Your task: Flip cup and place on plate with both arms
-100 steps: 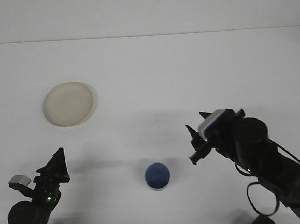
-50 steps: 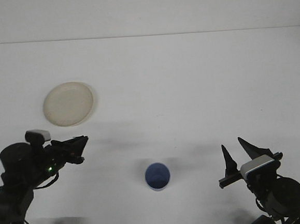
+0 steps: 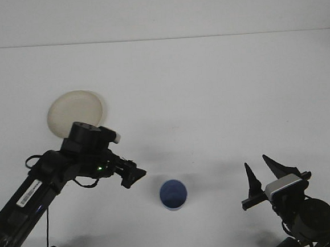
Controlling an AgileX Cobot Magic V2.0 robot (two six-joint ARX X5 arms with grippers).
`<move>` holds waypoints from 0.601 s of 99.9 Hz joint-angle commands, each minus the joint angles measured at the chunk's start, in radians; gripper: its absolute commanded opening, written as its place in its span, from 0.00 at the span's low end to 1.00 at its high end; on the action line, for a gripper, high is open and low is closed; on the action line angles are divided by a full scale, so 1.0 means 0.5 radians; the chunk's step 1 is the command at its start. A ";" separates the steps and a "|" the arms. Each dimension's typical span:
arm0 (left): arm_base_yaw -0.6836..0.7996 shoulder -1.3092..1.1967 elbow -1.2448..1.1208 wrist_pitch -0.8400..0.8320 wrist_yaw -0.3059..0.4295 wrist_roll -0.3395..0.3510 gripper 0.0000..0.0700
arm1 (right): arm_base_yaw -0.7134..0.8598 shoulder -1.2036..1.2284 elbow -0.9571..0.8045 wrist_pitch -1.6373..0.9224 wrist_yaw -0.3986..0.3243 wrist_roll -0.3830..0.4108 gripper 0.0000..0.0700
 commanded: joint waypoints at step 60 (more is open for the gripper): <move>-0.667 0.669 0.259 0.013 -0.539 0.081 0.72 | 0.006 0.000 0.003 0.016 0.000 0.026 0.48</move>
